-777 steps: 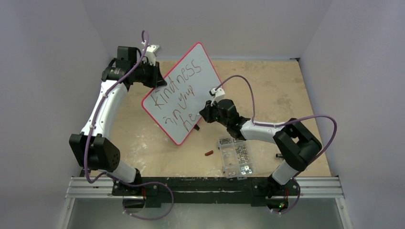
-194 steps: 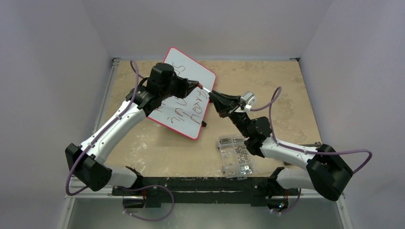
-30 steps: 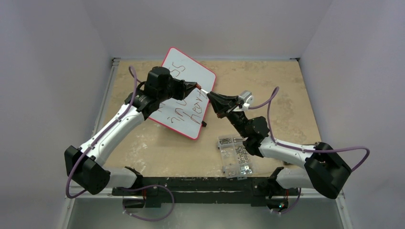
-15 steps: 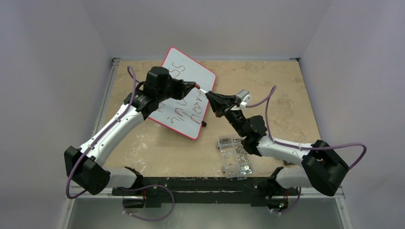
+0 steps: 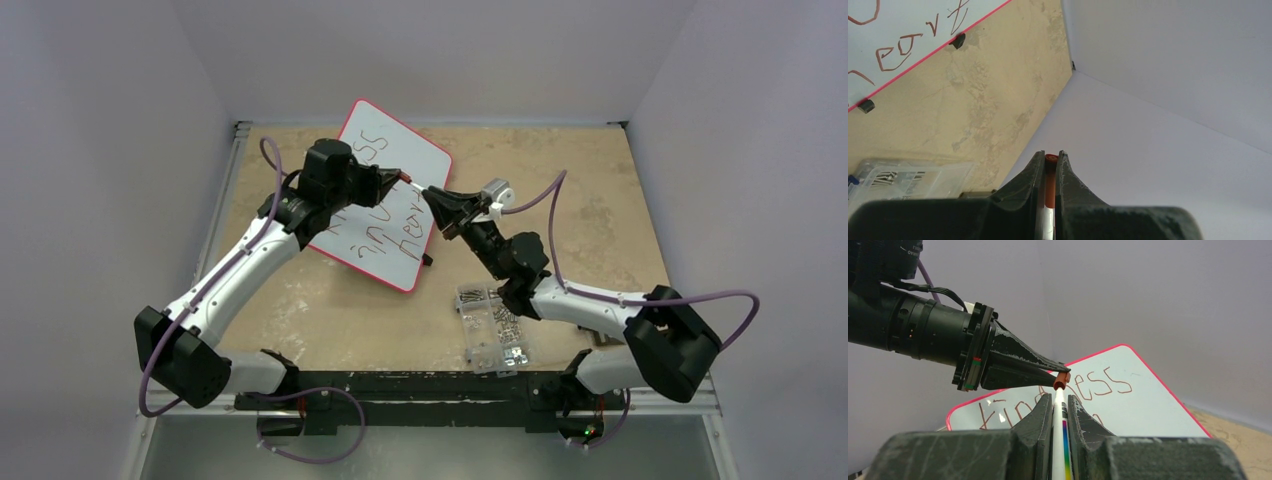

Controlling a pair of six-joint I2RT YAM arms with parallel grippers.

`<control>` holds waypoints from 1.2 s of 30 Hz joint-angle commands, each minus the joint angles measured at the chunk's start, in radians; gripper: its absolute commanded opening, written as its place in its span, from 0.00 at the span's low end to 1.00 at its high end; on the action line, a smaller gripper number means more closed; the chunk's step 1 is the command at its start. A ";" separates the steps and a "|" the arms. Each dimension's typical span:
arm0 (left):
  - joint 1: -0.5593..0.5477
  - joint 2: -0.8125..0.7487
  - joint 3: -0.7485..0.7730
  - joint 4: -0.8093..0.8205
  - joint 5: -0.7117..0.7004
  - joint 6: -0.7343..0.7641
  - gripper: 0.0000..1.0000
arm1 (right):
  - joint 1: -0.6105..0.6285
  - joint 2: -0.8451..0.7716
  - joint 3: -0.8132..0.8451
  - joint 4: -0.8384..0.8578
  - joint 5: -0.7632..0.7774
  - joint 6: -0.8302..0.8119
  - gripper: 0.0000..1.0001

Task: Write a sentence on the whiteboard
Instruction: Close the whiteboard marker at the center of the board.

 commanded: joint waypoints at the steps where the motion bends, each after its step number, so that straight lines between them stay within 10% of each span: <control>1: -0.014 -0.001 0.043 -0.026 0.054 0.021 0.00 | 0.003 0.024 0.054 -0.042 0.018 -0.008 0.00; 36: -0.027 0.034 0.110 -0.178 0.010 0.125 0.00 | 0.021 0.119 0.153 -0.094 0.011 -0.029 0.00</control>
